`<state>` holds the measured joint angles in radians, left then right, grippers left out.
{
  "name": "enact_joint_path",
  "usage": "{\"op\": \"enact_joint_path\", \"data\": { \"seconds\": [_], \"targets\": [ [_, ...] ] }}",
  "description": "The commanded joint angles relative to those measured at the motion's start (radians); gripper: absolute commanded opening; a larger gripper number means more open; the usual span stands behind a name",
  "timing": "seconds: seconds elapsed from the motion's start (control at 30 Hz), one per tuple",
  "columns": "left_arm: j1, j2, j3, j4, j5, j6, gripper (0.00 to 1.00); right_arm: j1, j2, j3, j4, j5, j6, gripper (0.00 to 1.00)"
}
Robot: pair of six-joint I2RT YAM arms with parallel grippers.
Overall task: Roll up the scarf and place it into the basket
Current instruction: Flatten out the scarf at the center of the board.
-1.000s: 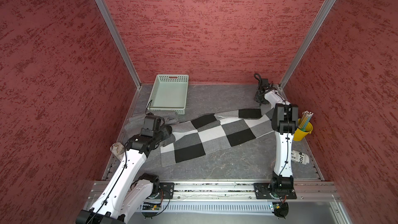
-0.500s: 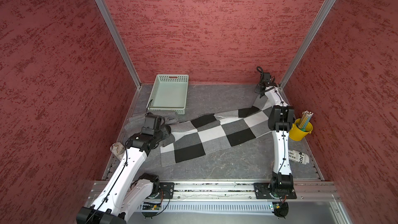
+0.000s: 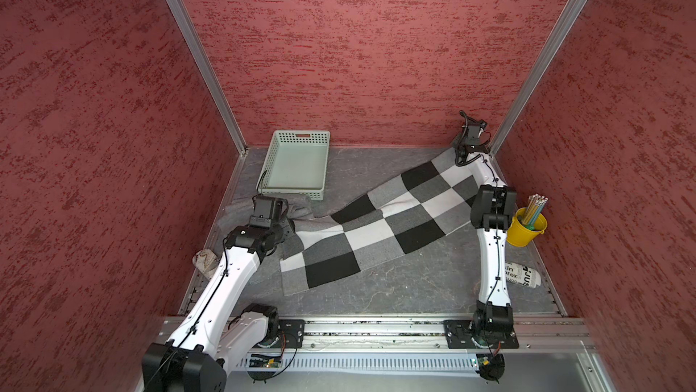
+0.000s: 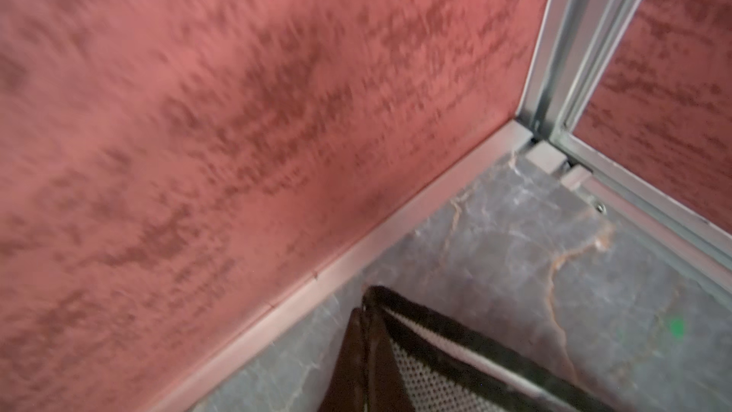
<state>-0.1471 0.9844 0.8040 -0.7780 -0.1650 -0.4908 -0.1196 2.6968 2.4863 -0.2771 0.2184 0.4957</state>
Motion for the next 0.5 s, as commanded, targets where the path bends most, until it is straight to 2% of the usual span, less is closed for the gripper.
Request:
{"op": "enact_joint_path", "data": {
  "seconds": [0.0,0.03,0.07,0.1,0.2,0.23,0.37,0.47],
  "targets": [
    [0.016,0.010,-0.012,0.139,-0.022,0.069,0.00,-0.004,0.056,0.065,0.146,0.044,0.044,0.00],
    [0.020,0.017,-0.015,0.159,-0.022,0.074,0.00,-0.004,0.068,0.080,0.151,0.040,0.048,0.00],
    [0.026,0.027,-0.017,0.178,-0.018,0.075,0.00,-0.004,0.081,0.095,0.149,0.031,0.054,0.08],
    [0.035,0.039,-0.018,0.192,-0.010,0.075,0.00,-0.004,0.088,0.102,0.148,0.017,0.058,0.31],
    [0.037,0.077,-0.019,0.219,0.000,0.071,0.00,-0.004,0.085,0.103,0.122,-0.040,0.064,0.57],
    [0.038,0.086,-0.022,0.221,-0.001,0.064,0.00,-0.004,0.078,0.102,0.099,-0.056,0.061,0.61],
    [0.039,0.102,-0.038,0.231,-0.004,0.042,0.00,0.002,0.009,0.074,-0.023,-0.112,0.024,0.66],
    [0.038,0.084,-0.048,0.246,0.006,0.042,0.00,0.033,-0.117,-0.080,-0.078,-0.101,-0.030,0.69]
  ]
}}
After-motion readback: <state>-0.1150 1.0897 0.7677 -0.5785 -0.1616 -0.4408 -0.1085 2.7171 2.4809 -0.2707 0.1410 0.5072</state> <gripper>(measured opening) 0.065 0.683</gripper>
